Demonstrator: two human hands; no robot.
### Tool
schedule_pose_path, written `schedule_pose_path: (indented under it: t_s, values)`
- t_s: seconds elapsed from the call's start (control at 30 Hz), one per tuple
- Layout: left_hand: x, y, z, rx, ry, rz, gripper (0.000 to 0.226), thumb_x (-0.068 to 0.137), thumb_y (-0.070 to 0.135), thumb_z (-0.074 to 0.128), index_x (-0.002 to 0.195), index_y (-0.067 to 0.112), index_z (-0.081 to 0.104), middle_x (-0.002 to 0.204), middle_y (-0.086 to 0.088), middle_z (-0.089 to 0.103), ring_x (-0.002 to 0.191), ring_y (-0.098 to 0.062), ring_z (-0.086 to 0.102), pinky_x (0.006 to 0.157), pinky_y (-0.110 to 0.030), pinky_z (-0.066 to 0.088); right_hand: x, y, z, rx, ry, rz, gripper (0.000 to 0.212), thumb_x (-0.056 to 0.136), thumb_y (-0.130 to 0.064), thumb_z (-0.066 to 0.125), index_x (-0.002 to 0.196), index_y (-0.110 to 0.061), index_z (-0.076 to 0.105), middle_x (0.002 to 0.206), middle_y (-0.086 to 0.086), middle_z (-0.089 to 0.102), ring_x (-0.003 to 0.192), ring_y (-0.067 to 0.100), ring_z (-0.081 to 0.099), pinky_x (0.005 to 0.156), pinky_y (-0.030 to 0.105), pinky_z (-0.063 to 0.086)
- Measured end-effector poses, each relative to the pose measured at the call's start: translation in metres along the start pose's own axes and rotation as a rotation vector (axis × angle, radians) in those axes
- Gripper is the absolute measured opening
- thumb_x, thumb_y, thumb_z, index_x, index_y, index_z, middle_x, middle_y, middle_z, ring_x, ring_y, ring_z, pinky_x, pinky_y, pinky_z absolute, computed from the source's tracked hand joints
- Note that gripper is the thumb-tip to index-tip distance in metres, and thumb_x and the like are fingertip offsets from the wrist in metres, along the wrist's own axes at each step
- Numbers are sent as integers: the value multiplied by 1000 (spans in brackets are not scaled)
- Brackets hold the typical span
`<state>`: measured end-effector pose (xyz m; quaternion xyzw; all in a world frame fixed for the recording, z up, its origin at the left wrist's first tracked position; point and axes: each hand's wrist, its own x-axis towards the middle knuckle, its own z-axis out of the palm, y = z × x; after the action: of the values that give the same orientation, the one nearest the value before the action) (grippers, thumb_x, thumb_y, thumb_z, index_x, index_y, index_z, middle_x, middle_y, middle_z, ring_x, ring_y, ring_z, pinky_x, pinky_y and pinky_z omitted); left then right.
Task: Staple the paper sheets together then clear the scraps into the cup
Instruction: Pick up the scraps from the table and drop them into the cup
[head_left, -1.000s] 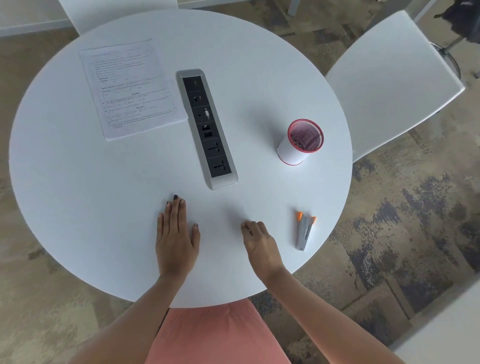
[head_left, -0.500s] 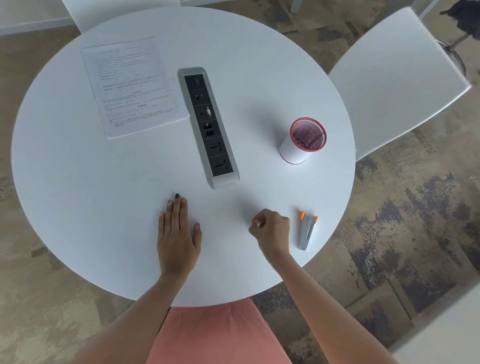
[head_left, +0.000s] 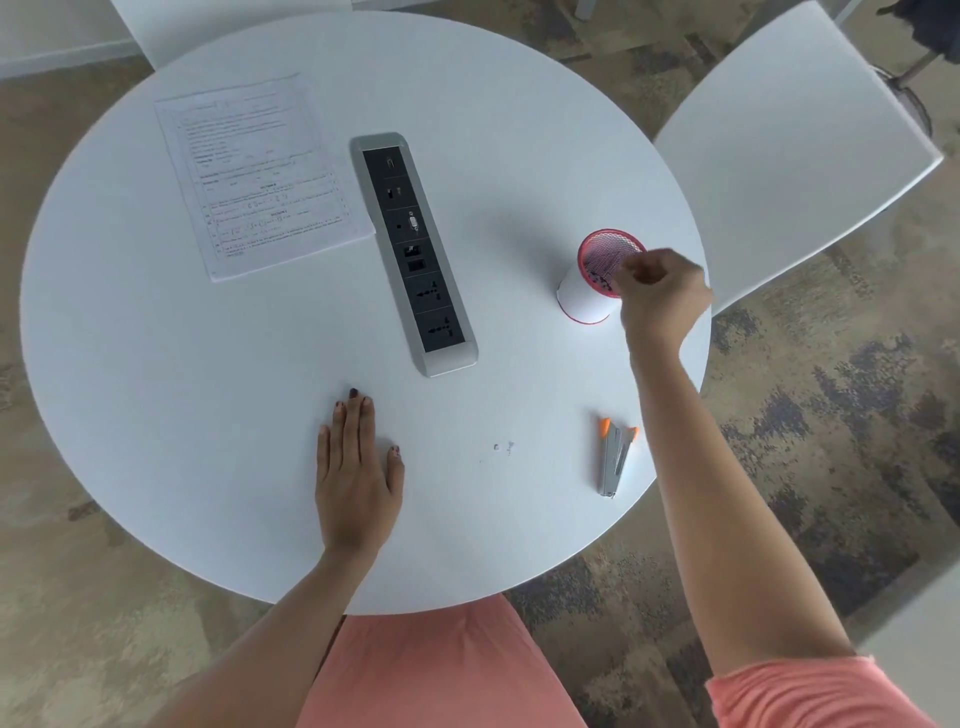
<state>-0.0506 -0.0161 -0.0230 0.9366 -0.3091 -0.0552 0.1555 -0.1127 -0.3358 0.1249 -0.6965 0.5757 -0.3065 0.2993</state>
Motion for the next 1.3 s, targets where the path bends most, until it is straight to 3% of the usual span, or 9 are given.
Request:
schedule_pose_path:
  t_s: [0.13,0.27,0.4,0.53,0.67,0.87,1.03,1.13,1.3]
  values:
    - [0,0,0,7,-1,3,60,98,30,31,152,3,27,161,-10,25,149,-26,24,123,-42,17,21,1,7,-148,10,-219,27,72,6,49,78,-3,73,72,14,72,60,21,58,53,20,32]
    - [0,1,-1,6,-2,1,60,99,30,30,152,3,26,162,-10,24,149,-25,23,124,-42,16,27,2,8,-245,-4,-268,42,60,6,32,77,4,70,75,28,66,56,27,47,52,26,26]
    - [0,1,-2,10,-3,2,60,99,30,30,152,3,26,162,-10,24,149,-26,24,124,-41,16,32,5,10,-308,53,-335,38,62,12,36,77,-2,69,72,16,69,65,32,61,56,38,46]
    - [0,1,-1,9,-1,0,60,98,30,30,152,3,26,162,-10,24,149,-25,23,124,-40,14,24,12,13,-252,66,-403,39,66,14,40,84,-4,70,80,15,68,68,29,61,56,30,39]
    - [0,1,-1,7,-1,-2,60,99,30,31,152,3,27,161,-10,25,149,-26,24,124,-41,14,-24,25,12,-171,107,-437,35,67,18,47,83,-5,68,81,16,64,69,33,60,59,38,45]
    - [0,1,-2,11,-4,-3,61,99,30,32,153,4,25,163,-10,21,150,-26,21,124,-42,16,-138,77,17,-202,-175,-311,38,76,20,54,102,-3,70,99,12,70,88,27,67,78,23,46]
    - [1,2,-3,0,13,-2,61,97,28,36,152,3,27,162,-10,23,150,-26,21,124,-41,16,-211,108,15,-328,-406,-250,67,78,24,33,142,5,35,144,21,44,137,31,38,115,36,28]
    - [1,2,-2,4,10,-1,61,97,27,36,152,3,27,162,-10,23,150,-26,21,124,-41,16,-229,112,15,-380,-520,-316,80,64,21,19,143,14,12,148,26,34,142,33,27,118,33,11]
    - [1,3,-2,4,18,2,60,97,27,36,151,3,27,161,-11,25,150,-27,21,123,-42,17,-228,112,23,-316,-586,-370,78,67,6,7,145,12,0,150,20,34,144,24,20,120,28,6]
